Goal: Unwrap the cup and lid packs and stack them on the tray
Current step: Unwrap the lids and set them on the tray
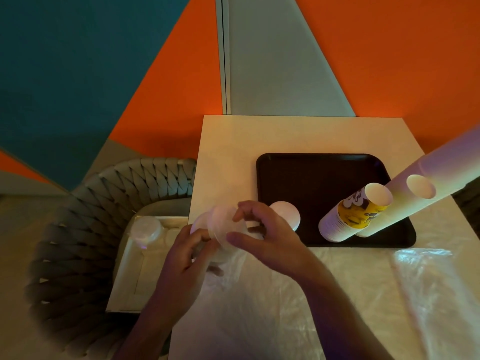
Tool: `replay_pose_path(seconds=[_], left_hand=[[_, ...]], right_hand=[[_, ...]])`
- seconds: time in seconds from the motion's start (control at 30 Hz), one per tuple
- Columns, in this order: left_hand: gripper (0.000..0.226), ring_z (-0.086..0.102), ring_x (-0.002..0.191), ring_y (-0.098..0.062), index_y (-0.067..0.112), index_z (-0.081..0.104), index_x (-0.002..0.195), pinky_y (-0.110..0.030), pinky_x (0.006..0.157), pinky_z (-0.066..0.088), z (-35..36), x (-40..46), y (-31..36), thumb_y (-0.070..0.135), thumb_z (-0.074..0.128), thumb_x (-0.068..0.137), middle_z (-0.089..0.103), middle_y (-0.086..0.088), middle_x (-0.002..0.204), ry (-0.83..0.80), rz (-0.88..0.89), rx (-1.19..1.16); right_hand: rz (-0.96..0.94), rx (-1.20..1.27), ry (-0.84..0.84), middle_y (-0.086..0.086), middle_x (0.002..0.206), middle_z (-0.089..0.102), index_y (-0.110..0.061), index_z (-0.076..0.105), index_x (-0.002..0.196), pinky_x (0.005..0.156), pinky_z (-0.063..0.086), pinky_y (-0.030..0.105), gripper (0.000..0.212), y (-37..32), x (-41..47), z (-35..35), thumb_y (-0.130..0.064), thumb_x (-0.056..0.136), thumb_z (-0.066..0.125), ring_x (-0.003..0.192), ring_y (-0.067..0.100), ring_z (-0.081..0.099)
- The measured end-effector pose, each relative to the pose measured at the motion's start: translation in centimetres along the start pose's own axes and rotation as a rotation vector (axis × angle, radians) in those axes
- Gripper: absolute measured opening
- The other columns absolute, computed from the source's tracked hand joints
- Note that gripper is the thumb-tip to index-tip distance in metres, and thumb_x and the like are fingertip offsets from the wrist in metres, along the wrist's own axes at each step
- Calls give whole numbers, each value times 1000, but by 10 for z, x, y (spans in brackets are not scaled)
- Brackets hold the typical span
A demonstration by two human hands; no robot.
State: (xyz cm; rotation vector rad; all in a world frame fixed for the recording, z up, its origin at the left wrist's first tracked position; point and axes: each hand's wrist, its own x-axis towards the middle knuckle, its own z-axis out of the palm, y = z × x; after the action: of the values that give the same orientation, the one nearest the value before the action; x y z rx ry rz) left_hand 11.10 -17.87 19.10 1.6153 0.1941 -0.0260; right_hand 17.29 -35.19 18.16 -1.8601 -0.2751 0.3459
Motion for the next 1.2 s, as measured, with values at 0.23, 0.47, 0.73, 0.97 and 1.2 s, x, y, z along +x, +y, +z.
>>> replay_pose_path(seconds=[0.23, 0.47, 0.73, 0.97, 1.2], left_hand=[[24, 67, 93, -30, 45, 73, 88, -30, 60, 60, 2, 0, -9, 29, 56, 90, 61, 2, 105, -39, 69, 102], [34, 64, 97, -23, 36, 75, 95, -33, 63, 61, 7, 2, -14, 12, 51, 99, 58, 11, 107, -132, 88, 117], [39, 65, 92, -17, 36, 71, 90, -36, 61, 62, 1, 2, -15, 2, 56, 98, 60, 5, 111, -7, 76, 123], [21, 63, 98, -18, 33, 71, 94, -35, 61, 61, -1, -1, -21, 16, 58, 93, 59, 4, 117, -7, 41, 107], [21, 64, 93, -14, 34, 71, 91, -37, 60, 61, -2, -1, -21, 20, 56, 87, 59, 10, 113, 3, 42, 99]], right_hand=[[36, -61, 6, -21, 120, 61, -38, 61, 105, 100, 52, 33, 45, 4, -9, 3, -50, 71, 87, 118, 3, 56], [77, -28, 31, -18, 114, 64, -38, 61, 102, 89, 56, 31, 49, 6, -11, -4, -51, 65, 91, 108, 5, 61], [142, 123, 303, -6, 123, 61, -40, 63, 97, 81, 58, 30, 49, 19, 8, -28, -41, 60, 94, 108, 12, 62], [290, -437, 336, -3, 138, 40, -28, 54, 115, 92, 38, 33, 57, 98, 29, -51, -31, 70, 89, 126, 25, 36], [346, -569, 279, 1, 143, 42, -24, 56, 120, 97, 41, 37, 60, 128, 34, -54, -34, 71, 90, 129, 29, 38]])
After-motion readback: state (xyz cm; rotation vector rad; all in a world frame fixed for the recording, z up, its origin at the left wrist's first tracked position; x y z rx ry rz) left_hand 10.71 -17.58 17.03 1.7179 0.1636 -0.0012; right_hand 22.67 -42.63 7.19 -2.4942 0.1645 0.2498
